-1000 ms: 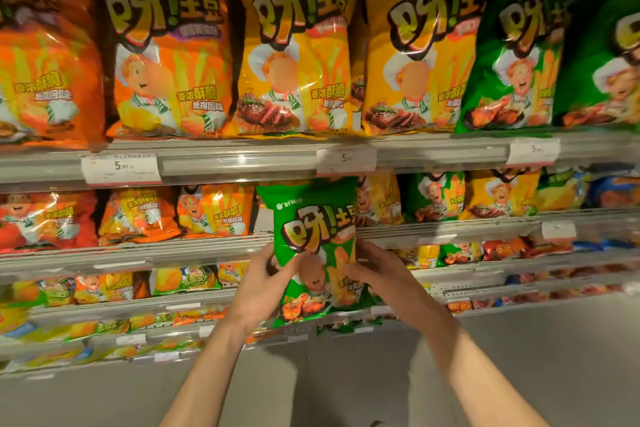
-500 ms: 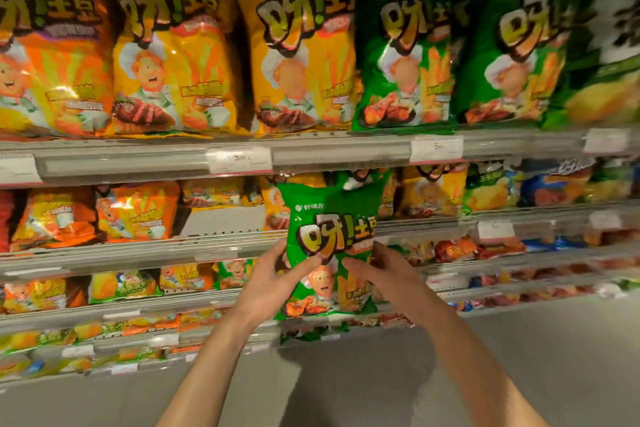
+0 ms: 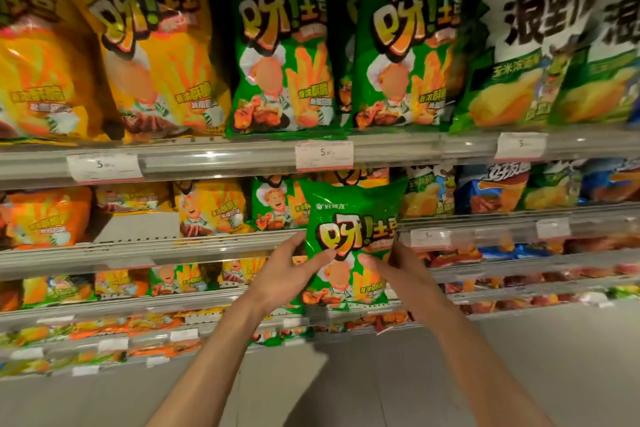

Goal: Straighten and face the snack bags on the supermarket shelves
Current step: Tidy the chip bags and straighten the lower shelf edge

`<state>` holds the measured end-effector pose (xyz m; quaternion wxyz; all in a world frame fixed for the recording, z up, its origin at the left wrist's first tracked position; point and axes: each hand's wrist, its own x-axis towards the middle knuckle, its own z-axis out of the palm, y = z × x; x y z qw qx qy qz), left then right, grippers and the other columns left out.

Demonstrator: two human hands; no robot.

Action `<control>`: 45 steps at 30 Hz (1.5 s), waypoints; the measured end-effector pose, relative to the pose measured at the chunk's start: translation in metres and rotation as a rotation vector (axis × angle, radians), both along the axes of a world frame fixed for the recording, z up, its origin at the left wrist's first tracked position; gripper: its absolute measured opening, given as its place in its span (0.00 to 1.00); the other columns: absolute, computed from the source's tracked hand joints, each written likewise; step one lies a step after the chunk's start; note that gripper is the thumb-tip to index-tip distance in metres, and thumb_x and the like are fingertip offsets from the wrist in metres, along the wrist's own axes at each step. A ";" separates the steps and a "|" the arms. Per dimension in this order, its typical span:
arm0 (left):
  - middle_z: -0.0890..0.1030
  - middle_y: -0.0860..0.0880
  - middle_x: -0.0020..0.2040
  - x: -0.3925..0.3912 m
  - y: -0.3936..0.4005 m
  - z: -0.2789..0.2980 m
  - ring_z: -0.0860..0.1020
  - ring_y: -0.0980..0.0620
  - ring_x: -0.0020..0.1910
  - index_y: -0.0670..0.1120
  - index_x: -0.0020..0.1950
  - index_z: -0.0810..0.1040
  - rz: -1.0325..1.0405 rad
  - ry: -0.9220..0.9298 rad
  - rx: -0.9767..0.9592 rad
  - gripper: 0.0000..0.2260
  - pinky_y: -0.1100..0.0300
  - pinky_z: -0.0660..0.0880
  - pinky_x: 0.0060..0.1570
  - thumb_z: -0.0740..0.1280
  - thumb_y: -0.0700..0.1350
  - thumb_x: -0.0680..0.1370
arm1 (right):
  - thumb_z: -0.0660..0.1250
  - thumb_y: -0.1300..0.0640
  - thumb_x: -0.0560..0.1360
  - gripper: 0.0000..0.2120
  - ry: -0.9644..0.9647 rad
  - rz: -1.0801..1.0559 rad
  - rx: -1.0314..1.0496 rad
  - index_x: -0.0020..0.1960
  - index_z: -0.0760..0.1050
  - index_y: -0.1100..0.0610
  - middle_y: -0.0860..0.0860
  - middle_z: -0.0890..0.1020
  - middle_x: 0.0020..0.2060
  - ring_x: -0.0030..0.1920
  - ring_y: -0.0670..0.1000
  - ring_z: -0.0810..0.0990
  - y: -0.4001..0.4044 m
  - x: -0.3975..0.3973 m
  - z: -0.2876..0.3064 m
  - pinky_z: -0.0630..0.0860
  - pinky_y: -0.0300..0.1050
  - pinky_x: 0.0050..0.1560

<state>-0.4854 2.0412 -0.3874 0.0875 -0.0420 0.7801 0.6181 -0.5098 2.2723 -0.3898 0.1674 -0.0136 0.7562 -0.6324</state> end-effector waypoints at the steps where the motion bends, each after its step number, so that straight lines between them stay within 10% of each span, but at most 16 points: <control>1: 0.83 0.67 0.56 -0.004 0.004 0.001 0.80 0.65 0.59 0.64 0.62 0.77 -0.013 -0.002 0.011 0.16 0.60 0.76 0.59 0.72 0.63 0.75 | 0.74 0.52 0.77 0.13 0.000 -0.016 -0.006 0.60 0.80 0.42 0.42 0.86 0.56 0.60 0.43 0.82 0.008 -0.001 -0.001 0.75 0.42 0.61; 5: 0.78 0.61 0.65 -0.028 0.018 -0.003 0.77 0.58 0.65 0.64 0.68 0.73 0.072 0.045 0.025 0.30 0.53 0.74 0.68 0.67 0.73 0.69 | 0.74 0.53 0.76 0.08 -0.003 -0.142 -0.007 0.55 0.81 0.48 0.43 0.87 0.43 0.45 0.41 0.84 0.039 -0.006 -0.006 0.76 0.36 0.47; 10: 0.78 0.56 0.68 -0.072 0.044 -0.016 0.75 0.51 0.70 0.56 0.74 0.71 0.176 0.199 -0.231 0.23 0.59 0.72 0.69 0.70 0.55 0.80 | 0.75 0.51 0.76 0.10 0.010 -0.235 -0.002 0.56 0.81 0.45 0.43 0.88 0.48 0.54 0.47 0.84 0.069 -0.010 -0.014 0.75 0.46 0.56; 18: 0.79 0.40 0.62 -0.111 0.069 -0.027 0.72 0.38 0.64 0.39 0.70 0.71 0.282 0.184 -0.643 0.32 0.44 0.72 0.63 0.69 0.62 0.78 | 0.76 0.48 0.75 0.09 0.030 -0.254 0.018 0.50 0.82 0.34 0.41 0.88 0.48 0.48 0.40 0.85 0.092 -0.013 -0.019 0.76 0.46 0.55; 22: 0.77 0.45 0.47 -0.114 0.071 -0.022 0.75 0.40 0.54 0.41 0.57 0.75 0.345 0.286 -0.580 0.24 0.45 0.75 0.53 0.72 0.61 0.77 | 0.75 0.47 0.75 0.10 0.022 -0.261 0.007 0.51 0.81 0.33 0.40 0.87 0.49 0.49 0.39 0.84 0.098 -0.015 -0.021 0.75 0.45 0.55; 29: 0.79 0.42 0.55 -0.114 0.078 -0.010 0.80 0.42 0.50 0.45 0.66 0.73 0.373 0.308 -0.362 0.28 0.55 0.74 0.43 0.75 0.60 0.74 | 0.75 0.47 0.75 0.08 0.036 -0.264 -0.018 0.54 0.83 0.41 0.41 0.87 0.47 0.47 0.39 0.84 0.103 -0.015 -0.024 0.74 0.44 0.52; 37: 0.82 0.45 0.55 -0.104 0.066 -0.002 0.81 0.45 0.52 0.51 0.64 0.73 0.358 0.389 -0.193 0.24 0.48 0.80 0.53 0.77 0.57 0.74 | 0.75 0.49 0.76 0.08 0.026 -0.282 -0.020 0.55 0.83 0.45 0.45 0.88 0.47 0.50 0.46 0.85 0.104 -0.015 -0.032 0.78 0.47 0.54; 45: 0.73 0.71 0.55 -0.076 0.050 0.000 0.74 0.72 0.51 0.59 0.67 0.71 0.398 0.393 -0.157 0.22 0.79 0.67 0.47 0.74 0.59 0.76 | 0.74 0.50 0.77 0.05 0.014 -0.282 -0.039 0.52 0.83 0.44 0.47 0.88 0.46 0.49 0.49 0.85 0.097 -0.012 -0.034 0.76 0.43 0.50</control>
